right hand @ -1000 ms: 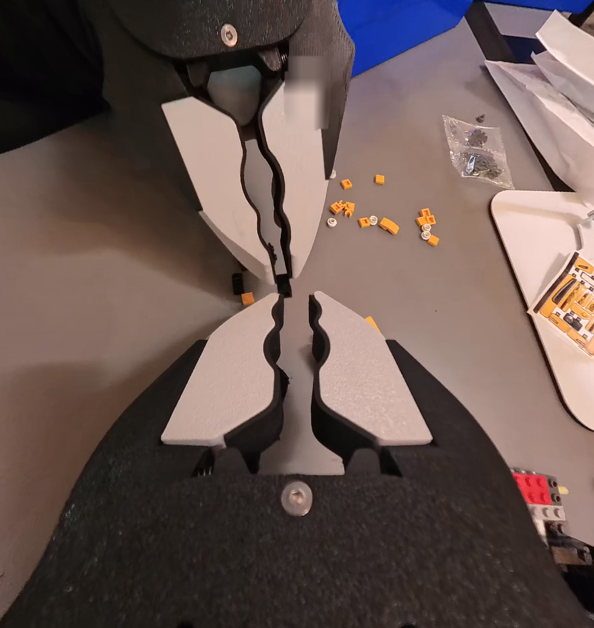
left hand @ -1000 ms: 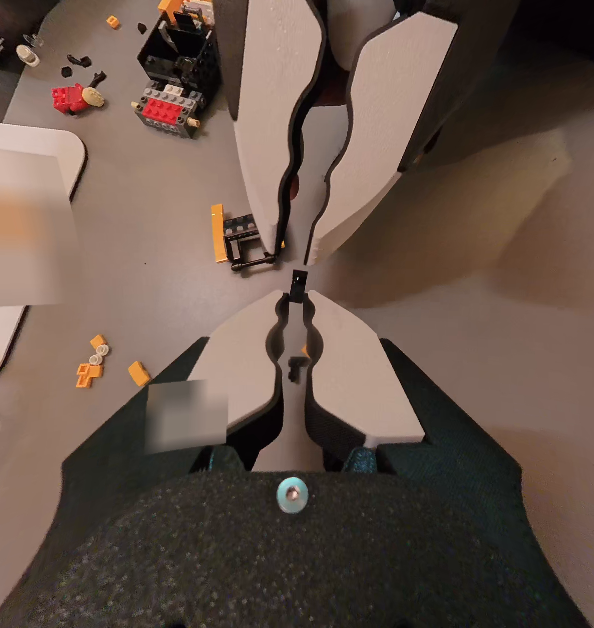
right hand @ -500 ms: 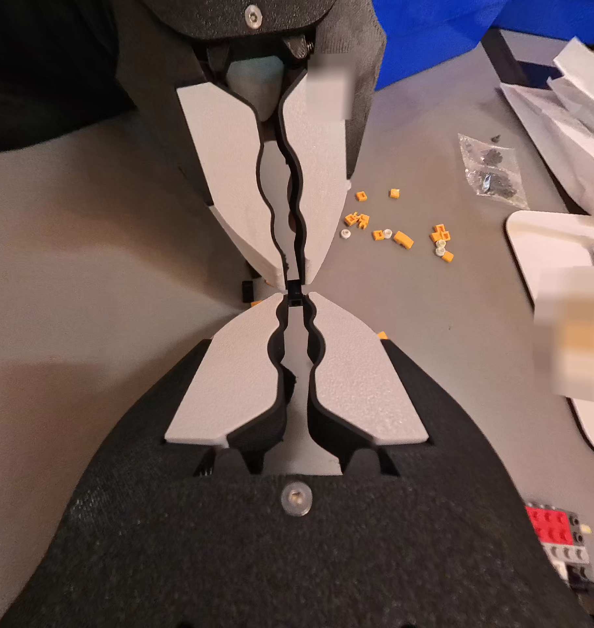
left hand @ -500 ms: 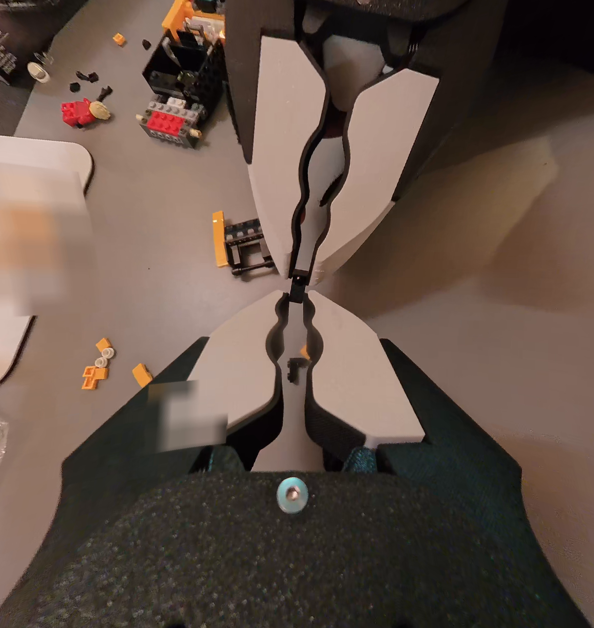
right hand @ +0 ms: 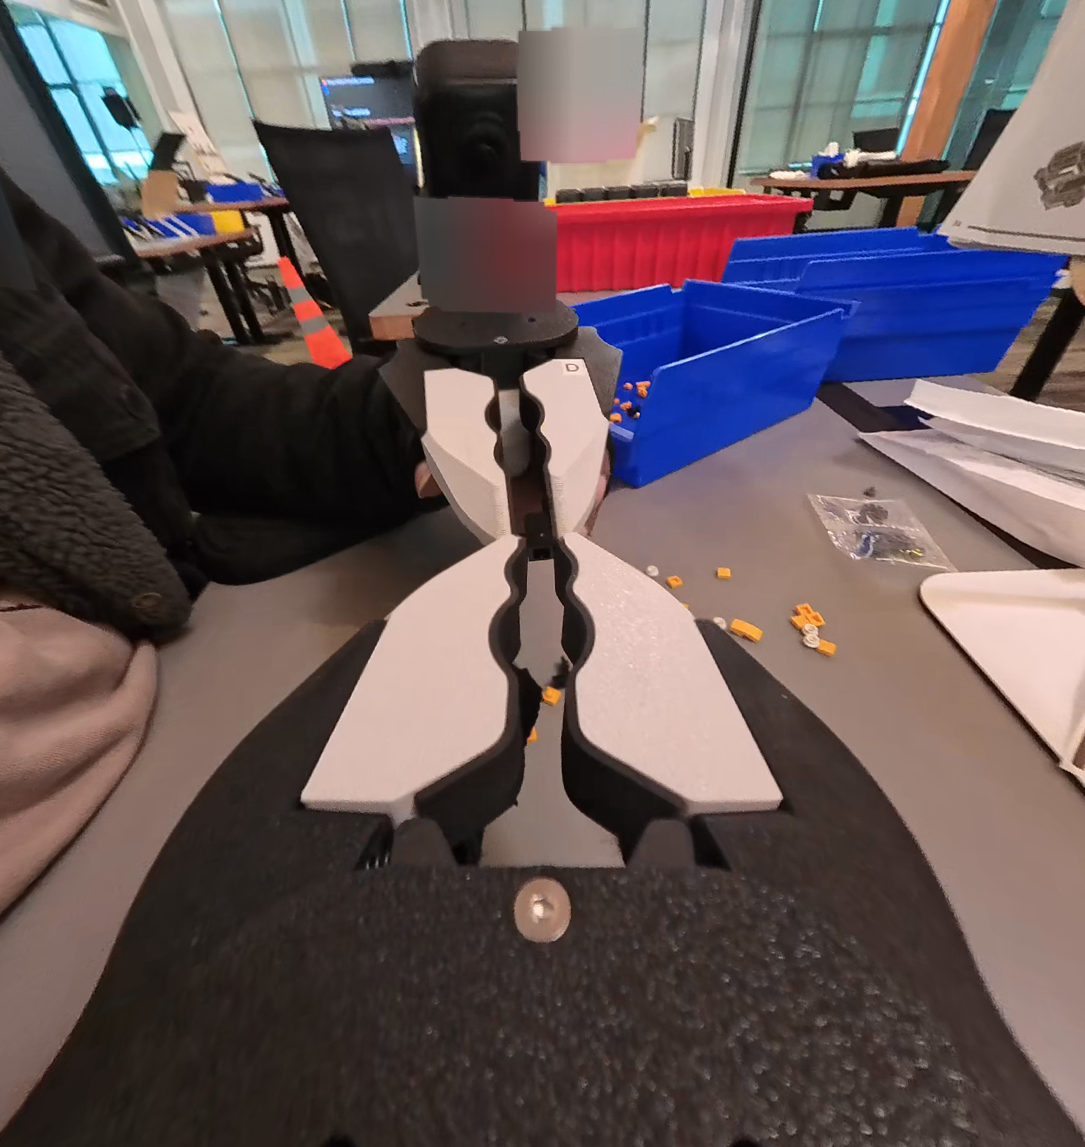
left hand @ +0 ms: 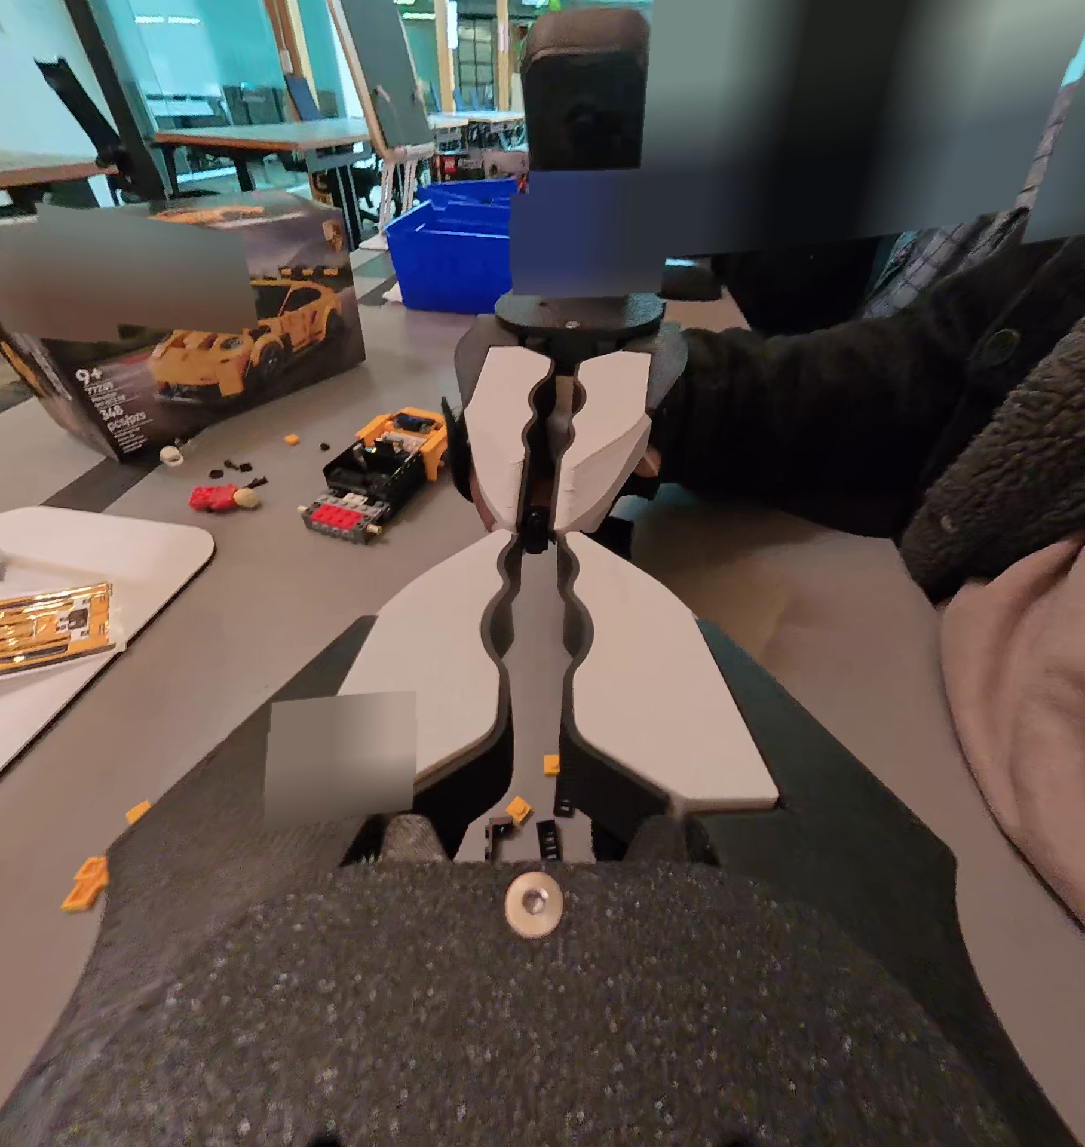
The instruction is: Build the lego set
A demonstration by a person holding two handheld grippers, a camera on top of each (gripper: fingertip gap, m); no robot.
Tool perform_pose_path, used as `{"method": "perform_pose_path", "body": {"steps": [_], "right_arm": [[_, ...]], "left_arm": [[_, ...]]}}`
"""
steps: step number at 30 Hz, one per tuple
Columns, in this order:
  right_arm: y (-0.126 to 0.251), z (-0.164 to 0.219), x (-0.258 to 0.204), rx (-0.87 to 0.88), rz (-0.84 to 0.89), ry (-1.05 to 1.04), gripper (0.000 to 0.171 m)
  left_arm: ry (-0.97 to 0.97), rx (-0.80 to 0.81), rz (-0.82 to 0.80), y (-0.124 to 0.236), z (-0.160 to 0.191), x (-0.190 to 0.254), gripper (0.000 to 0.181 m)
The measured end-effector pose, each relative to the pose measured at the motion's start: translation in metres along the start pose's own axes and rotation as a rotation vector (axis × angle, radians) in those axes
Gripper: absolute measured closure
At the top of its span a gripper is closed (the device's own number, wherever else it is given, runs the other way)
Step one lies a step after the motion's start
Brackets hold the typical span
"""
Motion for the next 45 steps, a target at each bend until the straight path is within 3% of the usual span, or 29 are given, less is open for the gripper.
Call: {"method": "perform_pose_path", "body": {"steps": [22, 24, 30, 35, 45], "right_arm": [[-0.002, 0.021, -0.005, -0.136, -0.047, 0.037, 0.164], [-0.003, 0.025, -0.006, -0.163, -0.055, 0.048, 0.171], [-0.003, 0.032, -0.008, -0.21, -0.062, 0.072, 0.171], [-0.001, 0.029, -0.008, -0.219, -0.062, 0.067, 0.159], [-0.005, 0.04, -0.009, -0.279, -0.067, 0.074, 0.164]], "left_arm": [[0.031, -0.122, 0.074, 0.004, 0.019, 0.005, 0.174], [0.034, -0.139, 0.086, 0.003, 0.022, 0.006, 0.174], [0.034, -0.183, 0.095, 0.002, 0.029, 0.007, 0.174], [0.042, -0.221, 0.083, 0.003, 0.035, 0.004, 0.174], [0.034, -0.274, 0.087, 0.0, 0.042, 0.006, 0.174]]}}
Point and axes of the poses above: each gripper's, where its closed fingertips meet, y back along the fingers, z out of its underside, x = y × z across the jaws, the point moved 3 cm from there along y, back along the fingers, and after that the axes turned 7 degrees about z, right-handed, at the moved point
